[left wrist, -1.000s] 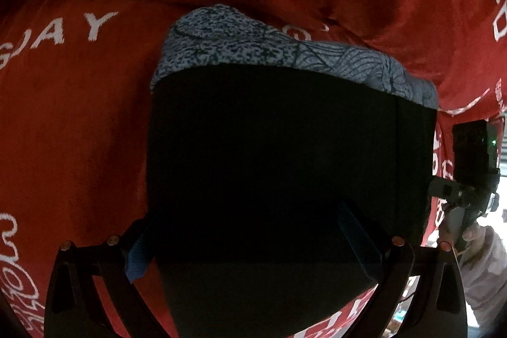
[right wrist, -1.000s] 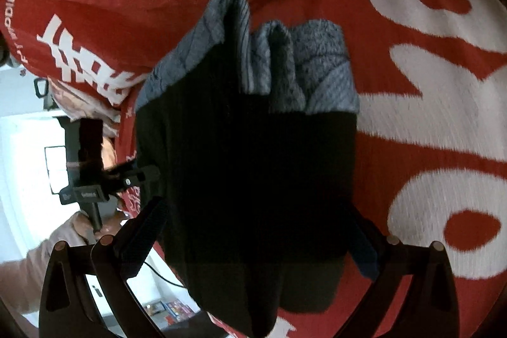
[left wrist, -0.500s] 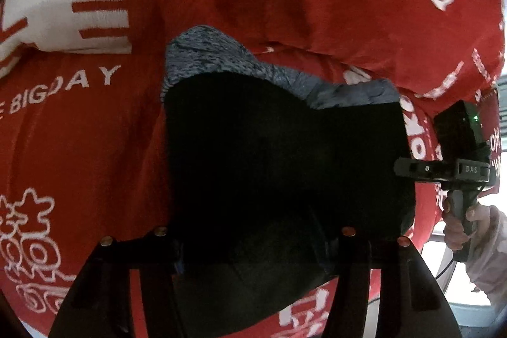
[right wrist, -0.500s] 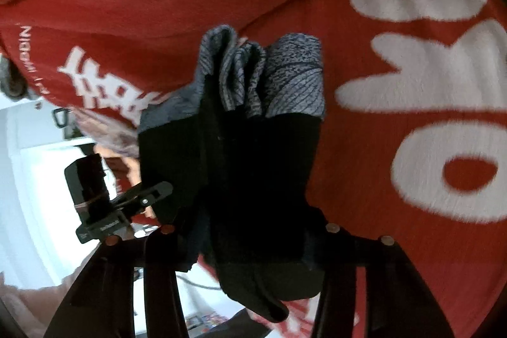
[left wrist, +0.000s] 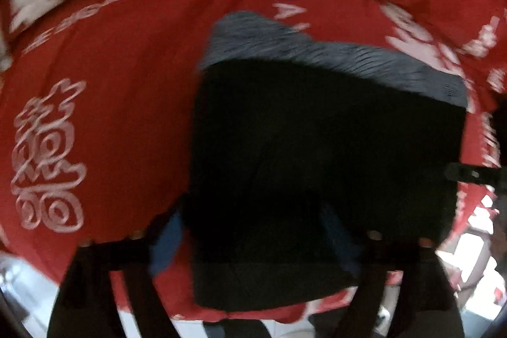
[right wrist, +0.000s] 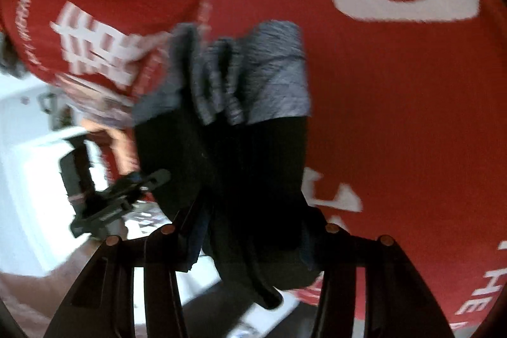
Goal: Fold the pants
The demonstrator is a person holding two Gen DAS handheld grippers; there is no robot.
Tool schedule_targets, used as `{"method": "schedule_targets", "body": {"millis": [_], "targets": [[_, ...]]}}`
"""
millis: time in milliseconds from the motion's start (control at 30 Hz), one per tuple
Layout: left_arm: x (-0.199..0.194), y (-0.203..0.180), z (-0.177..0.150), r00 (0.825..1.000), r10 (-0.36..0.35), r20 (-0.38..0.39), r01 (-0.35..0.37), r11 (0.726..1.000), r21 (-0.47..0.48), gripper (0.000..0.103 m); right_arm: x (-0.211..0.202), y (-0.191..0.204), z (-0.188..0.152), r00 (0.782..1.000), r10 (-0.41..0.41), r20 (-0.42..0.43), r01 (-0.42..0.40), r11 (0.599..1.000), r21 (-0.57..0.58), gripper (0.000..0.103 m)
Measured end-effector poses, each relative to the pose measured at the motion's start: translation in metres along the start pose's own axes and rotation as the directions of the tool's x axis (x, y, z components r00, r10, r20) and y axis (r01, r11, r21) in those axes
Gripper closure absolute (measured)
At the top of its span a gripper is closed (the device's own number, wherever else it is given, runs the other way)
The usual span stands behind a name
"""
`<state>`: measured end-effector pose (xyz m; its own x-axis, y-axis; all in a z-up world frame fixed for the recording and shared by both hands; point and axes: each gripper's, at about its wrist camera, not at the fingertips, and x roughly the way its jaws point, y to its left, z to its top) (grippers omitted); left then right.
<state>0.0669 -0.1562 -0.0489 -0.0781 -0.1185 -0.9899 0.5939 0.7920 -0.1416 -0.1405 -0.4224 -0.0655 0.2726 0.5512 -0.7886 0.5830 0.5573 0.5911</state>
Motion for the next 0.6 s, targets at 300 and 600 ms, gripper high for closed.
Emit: {"method": "schedule_targets", "body": {"millis": [300, 600], "targets": [[-0.063, 0.000, -0.035, 0.990, 0.142, -0.002, -0.140, 0.977, -0.159, 0.017, -0.025, 0.023, -0.022, 0.965, -0.252, -0.073, 0.249, 0.967, -0.045, 0.021], [-0.119, -0.025, -0.078, 0.992, 0.119, 0.046, -0.115, 0.990, -0.080, 0.000, -0.046, 0.089, -0.061, 0.968, -0.249, 0.012, 0.249, 0.965, -0.077, 0.002]]}}
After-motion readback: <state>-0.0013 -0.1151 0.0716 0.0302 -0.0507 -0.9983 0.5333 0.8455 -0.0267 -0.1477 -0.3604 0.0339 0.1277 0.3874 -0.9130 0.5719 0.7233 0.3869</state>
